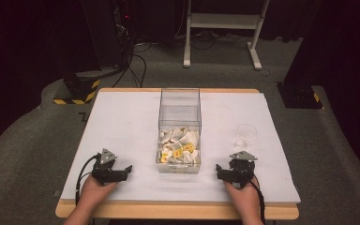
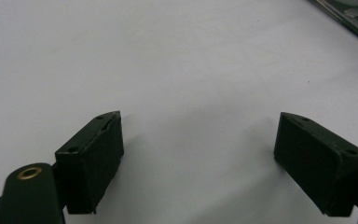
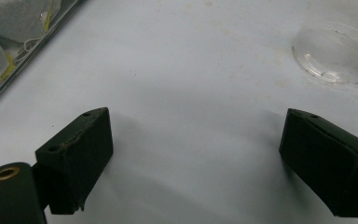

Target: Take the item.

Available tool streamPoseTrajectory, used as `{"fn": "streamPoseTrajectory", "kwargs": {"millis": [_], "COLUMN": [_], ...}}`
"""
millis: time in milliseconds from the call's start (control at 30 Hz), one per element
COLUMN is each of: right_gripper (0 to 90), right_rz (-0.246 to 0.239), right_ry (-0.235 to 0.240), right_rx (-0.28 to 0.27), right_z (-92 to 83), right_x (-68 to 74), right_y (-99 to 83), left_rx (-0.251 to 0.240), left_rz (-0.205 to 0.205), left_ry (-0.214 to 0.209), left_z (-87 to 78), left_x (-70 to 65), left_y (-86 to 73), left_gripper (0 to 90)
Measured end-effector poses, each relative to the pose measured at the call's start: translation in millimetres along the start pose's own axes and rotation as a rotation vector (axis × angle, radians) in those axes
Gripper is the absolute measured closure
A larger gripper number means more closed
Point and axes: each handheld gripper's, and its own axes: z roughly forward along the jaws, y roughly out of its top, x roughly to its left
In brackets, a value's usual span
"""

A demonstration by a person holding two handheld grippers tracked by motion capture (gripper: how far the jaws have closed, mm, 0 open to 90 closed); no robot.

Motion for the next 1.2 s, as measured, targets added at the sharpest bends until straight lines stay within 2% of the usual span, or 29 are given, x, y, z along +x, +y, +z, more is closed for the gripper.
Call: {"fn": "streamPoseTrajectory", "kwargs": {"millis": [1033,1200], "right_gripper": [9.5,9.7], "right_rz": [-0.001,-0.014], "right_ry": [0.001,0.010], "right_rx": [-0.002,-0.007], "right_z": [-0.1,-1.3], "right_x": [0.1,0.1], "right_y": [0.2,0.7], "left_rx": [0.002,0.002], "left_rz": [-0.002,-0.003], "left_ry": [-0.001,-0.001], "left_z": [0.0,0.1], "left_x": [-0.1,-0.2], "left_y": [0.1,0.2], "left_gripper": [16.2,16.0]}}
